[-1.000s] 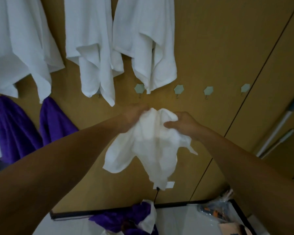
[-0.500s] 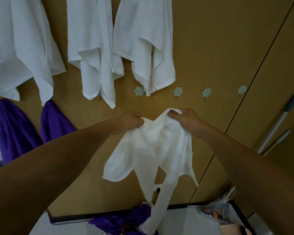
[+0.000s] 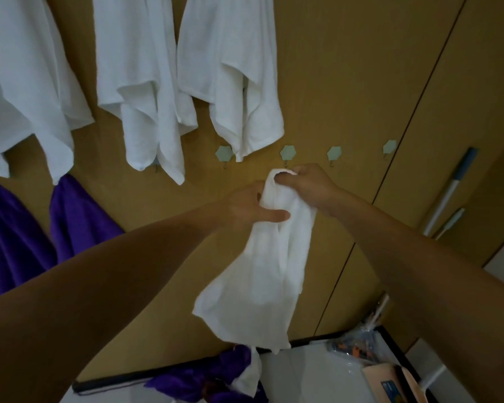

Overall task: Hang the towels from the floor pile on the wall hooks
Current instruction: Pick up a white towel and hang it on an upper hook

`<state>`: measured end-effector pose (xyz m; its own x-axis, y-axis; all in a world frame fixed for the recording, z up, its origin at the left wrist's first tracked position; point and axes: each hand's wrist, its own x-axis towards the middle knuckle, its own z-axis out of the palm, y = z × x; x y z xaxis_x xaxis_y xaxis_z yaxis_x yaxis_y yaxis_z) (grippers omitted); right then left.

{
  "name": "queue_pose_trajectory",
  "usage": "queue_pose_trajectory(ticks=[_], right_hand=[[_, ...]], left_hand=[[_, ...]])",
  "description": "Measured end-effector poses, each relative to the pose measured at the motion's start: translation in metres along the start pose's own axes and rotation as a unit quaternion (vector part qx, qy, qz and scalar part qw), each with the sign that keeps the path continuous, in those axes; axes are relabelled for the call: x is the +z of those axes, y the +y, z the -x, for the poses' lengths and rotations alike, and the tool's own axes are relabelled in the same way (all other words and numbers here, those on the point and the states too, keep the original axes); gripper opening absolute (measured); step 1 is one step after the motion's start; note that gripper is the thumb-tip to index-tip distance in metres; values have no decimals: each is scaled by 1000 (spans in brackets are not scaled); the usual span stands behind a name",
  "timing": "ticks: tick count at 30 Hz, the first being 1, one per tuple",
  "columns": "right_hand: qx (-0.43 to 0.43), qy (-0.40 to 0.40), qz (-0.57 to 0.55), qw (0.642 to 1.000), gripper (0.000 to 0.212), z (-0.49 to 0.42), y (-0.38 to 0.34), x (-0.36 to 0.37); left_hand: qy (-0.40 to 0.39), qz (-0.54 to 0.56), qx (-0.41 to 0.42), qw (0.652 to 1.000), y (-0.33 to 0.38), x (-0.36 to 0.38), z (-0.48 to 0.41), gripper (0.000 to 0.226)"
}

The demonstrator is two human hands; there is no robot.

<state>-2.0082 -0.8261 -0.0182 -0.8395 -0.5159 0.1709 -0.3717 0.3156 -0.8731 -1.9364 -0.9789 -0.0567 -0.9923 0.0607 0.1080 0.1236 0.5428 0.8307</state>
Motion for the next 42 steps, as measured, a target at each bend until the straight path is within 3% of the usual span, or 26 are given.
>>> queue_pose_trajectory(ticks=[4,6,9,12,14,16,18,21,24,26,30,33,36,42], right_hand=[[-6,10,17,1000,20,6,1,-20],[0,9,37,999,24,9,6,-39],[42,-24,83,995,19,10,17,-66],[81,-76,116,987,64,13,27,-86],[76,-86,63,991,58,18,36,-101],[83,-73,-22,994,59,20,47,-118],[89,-59,-55,993,67,26,57,-134],[70,-71,-47,994,45,29,65,-158],[36,-146,-3,989,33,36,65,-184],[16,-188,39,981,32,36,62,-199],[-22,-200,92,975,37,22,51,-223],[-52,-194,97,975,22,5,40,-236],[-70,-201,70,975,16,-13,28,-244],[-115,-115,42,986,23,-47,0,-253]], left_hand=[[90,-116,-14,989,-1,8,-12,25],[76,-58,-72,993,8,4,-9,17],[15,58,-146,987,22,-4,-9,30],[27,110,-167,979,36,3,-21,34],[84,94,-171,977,53,19,-29,13],[130,61,-157,977,66,33,-40,26],[102,44,-136,984,82,49,-45,19],[0,-75,-119,990,106,60,-46,41],[29,-160,-68,984,123,65,-54,38],[45,-159,-53,985,134,66,-57,30],[38,-140,-76,987,155,66,-64,25],[47,-117,-98,987,169,60,-74,37],[36,-138,-88,986,181,47,-83,34],[98,-42,-83,991,199,13,-108,30]])
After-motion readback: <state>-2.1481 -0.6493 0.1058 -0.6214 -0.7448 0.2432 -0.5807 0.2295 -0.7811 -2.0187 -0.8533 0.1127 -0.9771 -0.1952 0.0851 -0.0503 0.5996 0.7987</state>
